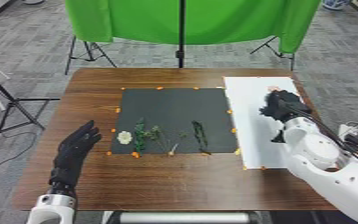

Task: Arrange flowers

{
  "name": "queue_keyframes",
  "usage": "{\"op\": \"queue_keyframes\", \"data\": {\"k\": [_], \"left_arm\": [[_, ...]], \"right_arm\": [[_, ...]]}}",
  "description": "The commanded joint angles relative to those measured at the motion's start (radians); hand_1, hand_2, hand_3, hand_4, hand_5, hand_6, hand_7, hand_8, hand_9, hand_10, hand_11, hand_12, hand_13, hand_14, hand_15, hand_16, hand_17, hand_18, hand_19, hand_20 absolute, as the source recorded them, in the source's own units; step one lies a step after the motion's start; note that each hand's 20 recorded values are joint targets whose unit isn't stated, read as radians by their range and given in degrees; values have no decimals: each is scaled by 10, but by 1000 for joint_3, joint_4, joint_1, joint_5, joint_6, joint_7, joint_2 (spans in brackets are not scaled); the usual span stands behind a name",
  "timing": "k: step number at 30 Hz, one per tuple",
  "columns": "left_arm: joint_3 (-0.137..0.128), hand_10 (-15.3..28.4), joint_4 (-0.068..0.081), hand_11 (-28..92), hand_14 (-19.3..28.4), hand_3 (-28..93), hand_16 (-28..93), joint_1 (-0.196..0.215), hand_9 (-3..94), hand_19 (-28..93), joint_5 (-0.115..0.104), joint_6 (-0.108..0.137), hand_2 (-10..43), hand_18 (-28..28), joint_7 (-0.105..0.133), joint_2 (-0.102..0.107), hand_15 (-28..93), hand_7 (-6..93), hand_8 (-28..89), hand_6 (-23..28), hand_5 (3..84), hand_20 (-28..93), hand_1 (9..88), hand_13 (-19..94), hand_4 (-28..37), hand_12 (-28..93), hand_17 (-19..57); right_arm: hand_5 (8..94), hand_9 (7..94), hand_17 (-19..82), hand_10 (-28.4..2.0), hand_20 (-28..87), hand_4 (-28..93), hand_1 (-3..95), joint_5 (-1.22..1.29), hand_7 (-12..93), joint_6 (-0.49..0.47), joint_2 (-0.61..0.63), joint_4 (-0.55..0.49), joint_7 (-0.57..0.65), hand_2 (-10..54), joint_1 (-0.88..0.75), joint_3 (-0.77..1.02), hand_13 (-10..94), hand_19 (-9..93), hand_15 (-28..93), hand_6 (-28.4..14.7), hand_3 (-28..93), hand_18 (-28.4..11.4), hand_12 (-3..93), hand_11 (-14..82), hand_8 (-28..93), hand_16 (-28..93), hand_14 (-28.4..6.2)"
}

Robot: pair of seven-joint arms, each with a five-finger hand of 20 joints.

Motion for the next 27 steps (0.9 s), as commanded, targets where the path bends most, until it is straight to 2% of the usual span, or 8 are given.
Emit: {"op": "queue_keyframes", "data": {"k": [1, 4, 8, 12, 15, 17, 20, 27], "left_arm": [[-1, 134, 4, 138, 178, 613, 1, 6, 337, 119, 4, -23, -73, 140, 0, -4, 204, 36, -34, 79, 365, 176, 303, 255, -178, 132, 16], [3, 134, 2, 138, 178, 616, 1, 7, 338, 118, 4, -7, -73, 140, 8, -3, 203, 36, -34, 79, 365, 176, 301, 255, -177, 132, 16], [15, 132, 0, 117, 176, 617, -7, 2, 331, 109, -4, 17, -71, 141, 26, -8, 176, 32, -35, 77, 360, 170, 295, 249, -179, 124, 18], [31, 132, 2, 110, 172, 621, -4, -5, 327, 101, -14, 66, -66, 138, 67, -2, 159, 25, -35, 74, 349, 164, 286, 243, -191, 121, 19], [35, 130, -1, 104, 168, 624, -1, 1, 319, 99, -21, 98, -66, 137, 86, 2, 150, 17, -35, 71, 334, 163, 278, 237, -196, 119, 19], [38, 131, 0, 97, 167, 625, 0, 2, 319, 94, -31, 103, -66, 136, 92, 3, 145, 13, -35, 75, 332, 162, 276, 237, -198, 115, 20], [40, 146, -2, 77, 164, 627, -1, 2, 317, 87, -23, 100, -68, 136, 90, 5, 132, -6, -40, 97, 319, 159, 272, 237, -203, 92, 22], [47, 159, 0, 77, 164, 632, 1, -7, 319, 85, -23, 89, -71, 134, 92, 12, 126, -13, -41, 111, 319, 159, 269, 237, -209, 64, 22]], "right_arm": [[802, 903, 678, -94, 628, -176, 596, 73, 249, -20, -155, -93, -138, -95, 420, -235, 913, 932, 636, -3, 569, -108, 364, 263, 152, 342, -25], [801, 903, 679, -95, 630, -175, 594, 134, 249, -77, -289, -20, -200, -95, 531, -363, 911, 932, 637, -3, 571, -108, 364, 262, 150, 344, -23], [795, 902, 678, -95, 632, -178, 593, 170, 250, -187, -477, 94, -236, -95, 559, -432, 909, 932, 638, -1, 571, -108, 361, 260, 149, 346, -23], [790, 899, 676, -96, 633, -179, 588, 176, 256, -235, -616, 219, -245, -95, 575, -491, 908, 932, 639, 1, 574, -107, 359, 262, 148, 347, -23], [789, 896, 675, -95, 634, -179, 587, 159, 260, -244, -674, 284, -246, -95, 589, -532, 906, 932, 639, 1, 576, -107, 359, 262, 143, 346, -23], [787, 896, 675, -95, 634, -180, 586, 151, 263, -233, -705, 330, -246, -95, 594, -547, 906, 932, 640, 1, 576, -107, 357, 262, 142, 346, -23], [787, 895, 675, -94, 635, -180, 585, 148, 265, -238, -746, 394, -246, -95, 601, -556, 906, 932, 640, 1, 578, -107, 358, 262, 140, 346, -23], [783, 894, 673, -93, 637, -183, 581, 111, 270, -218, -808, 505, -245, -95, 616, -555, 905, 932, 641, 2, 583, -106, 358, 263, 136, 345, -23]]}}
